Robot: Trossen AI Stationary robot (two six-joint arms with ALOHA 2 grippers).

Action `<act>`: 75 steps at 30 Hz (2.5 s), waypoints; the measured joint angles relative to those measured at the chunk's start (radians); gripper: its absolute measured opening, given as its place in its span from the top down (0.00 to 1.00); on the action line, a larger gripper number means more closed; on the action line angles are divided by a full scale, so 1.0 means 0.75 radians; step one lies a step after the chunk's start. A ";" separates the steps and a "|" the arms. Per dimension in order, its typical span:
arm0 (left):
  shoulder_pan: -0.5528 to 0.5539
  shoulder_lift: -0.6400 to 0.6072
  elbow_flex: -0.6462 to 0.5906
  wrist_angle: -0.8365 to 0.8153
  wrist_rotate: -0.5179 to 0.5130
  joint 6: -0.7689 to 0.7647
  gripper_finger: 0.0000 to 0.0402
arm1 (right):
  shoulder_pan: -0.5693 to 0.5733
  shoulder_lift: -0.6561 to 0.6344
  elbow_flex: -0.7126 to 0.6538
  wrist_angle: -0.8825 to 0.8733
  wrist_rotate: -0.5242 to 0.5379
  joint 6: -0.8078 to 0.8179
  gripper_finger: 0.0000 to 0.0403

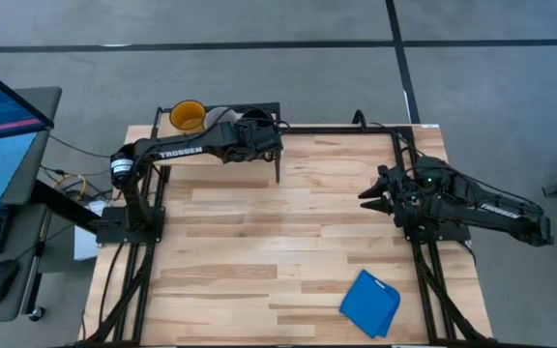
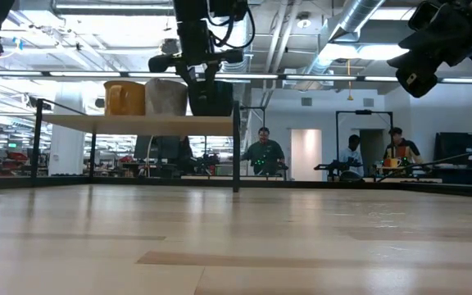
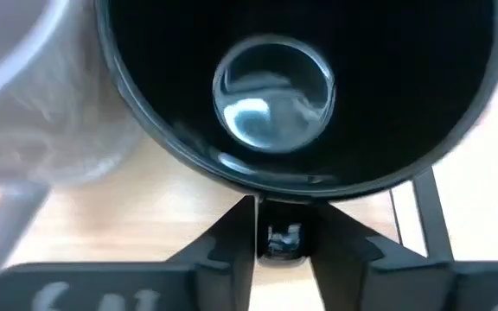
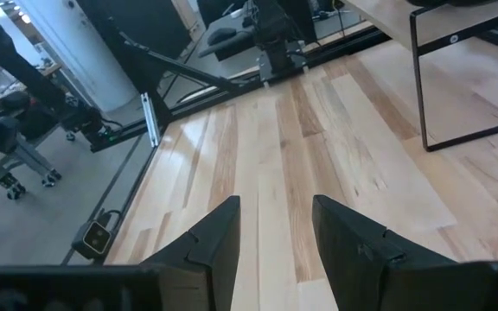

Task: Stack small to large cups/mugs on shelf
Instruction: Put the black mug on the shelf, then return to Home Position

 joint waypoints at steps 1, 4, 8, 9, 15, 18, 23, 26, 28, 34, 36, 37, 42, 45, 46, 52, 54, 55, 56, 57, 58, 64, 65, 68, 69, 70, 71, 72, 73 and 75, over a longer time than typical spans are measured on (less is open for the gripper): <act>0.000 0.000 0.000 -0.005 0.015 -0.004 0.76 | 0.000 0.000 0.000 0.000 0.000 -0.003 0.58; -0.002 0.001 0.000 -0.007 0.022 -0.033 0.65 | 0.000 0.000 0.000 0.000 0.000 -0.021 0.58; -0.001 0.001 0.000 -0.007 0.032 -0.033 0.58 | 0.000 0.000 0.000 0.000 0.000 -0.022 0.58; 0.000 0.001 0.000 -0.007 0.036 -0.033 0.57 | 0.000 0.000 0.000 0.000 0.000 -0.022 0.58; -0.003 0.001 0.000 -0.006 0.046 -0.035 0.59 | 0.000 0.000 0.000 0.000 0.000 -0.022 0.58; -0.010 0.001 0.000 -0.006 0.045 -0.037 0.61 | 0.000 0.000 0.000 0.000 0.000 -0.023 0.58; -0.014 0.001 -0.001 -0.006 0.050 -0.037 0.62 | 0.001 0.000 0.000 0.000 0.000 -0.024 0.58; -0.013 0.001 -0.001 -0.006 0.069 -0.038 0.62 | 0.000 0.000 0.000 0.000 0.000 -0.023 0.58; -0.014 0.001 -0.001 -0.007 0.086 -0.045 0.62 | 0.000 0.000 0.000 0.000 0.000 -0.023 0.58; -0.029 0.001 -0.001 -0.034 0.150 -0.064 0.62 | 0.001 0.000 0.000 -0.001 0.000 -0.023 0.58; -0.039 0.001 -0.001 -0.063 0.157 -0.089 0.62 | 0.000 0.000 0.000 0.000 0.000 -0.023 0.58; -0.043 0.001 -0.001 -0.078 0.163 -0.104 0.62 | 0.000 0.000 0.000 0.000 0.000 -0.023 0.58; -0.082 0.001 -0.001 -0.127 0.232 -0.192 0.62 | 0.001 0.000 0.000 0.000 0.000 -0.022 0.58; -0.145 0.001 -0.001 -0.114 0.219 -0.204 0.62 | 0.000 0.000 0.000 0.000 0.000 -0.022 0.58; -0.169 0.001 -0.001 -0.114 0.210 -0.209 0.63 | 0.000 0.000 0.000 -0.001 0.000 -0.022 0.58; -0.361 0.001 0.042 -0.117 0.044 -0.216 0.66 | 0.001 0.000 0.000 -0.001 0.000 -0.022 0.58; -0.451 0.001 0.073 -0.116 -0.091 -0.213 0.67 | 0.000 0.000 0.000 0.000 0.000 -0.022 0.58; -0.497 0.002 0.093 -0.120 -0.167 -0.211 0.68 | 0.000 0.000 0.000 0.000 0.000 -0.021 0.58; -0.543 0.002 0.116 -0.120 -0.245 -0.211 0.68 | 0.000 0.000 0.000 0.000 0.000 -0.021 0.58; -0.591 0.002 0.142 -0.120 -0.315 -0.209 0.68 | 0.000 0.000 0.000 0.000 0.000 -0.020 0.58; -0.635 0.001 0.166 -0.120 -0.377 -0.208 0.68 | 0.000 0.000 0.000 0.000 0.000 -0.016 0.58; -0.879 0.000 0.280 -0.153 -0.670 -0.122 0.68 | 0.000 0.000 0.000 0.001 0.001 -0.007 0.58; -0.911 0.000 0.293 -0.156 -0.697 -0.093 0.68 | 0.000 0.000 0.000 0.001 0.002 -0.008 0.58; -0.998 0.000 0.336 -0.151 -0.752 0.019 0.68 | -0.001 0.000 0.000 0.002 0.006 -0.008 0.58; -1.024 -0.001 0.345 -0.145 -0.757 0.051 0.68 | -0.001 0.000 0.000 0.002 0.011 -0.009 0.58; -1.049 -0.001 0.353 -0.145 -0.758 0.075 0.68 | -0.001 0.000 0.000 0.002 0.016 -0.016 0.58; -1.075 0.000 0.357 -0.146 -0.763 0.099 0.68 | -0.001 0.000 0.000 0.003 0.025 -0.024 0.58; -1.098 0.001 0.361 -0.146 -0.773 0.129 0.68 | -0.001 0.000 0.000 0.006 0.045 -0.029 0.58; -1.123 0.001 0.366 -0.151 -0.785 0.163 0.68 | -0.001 0.000 0.000 0.012 0.072 -0.029 0.58; -1.175 0.001 0.382 -0.185 -0.809 0.246 0.68 | -0.001 0.000 0.000 0.034 0.134 -0.032 0.58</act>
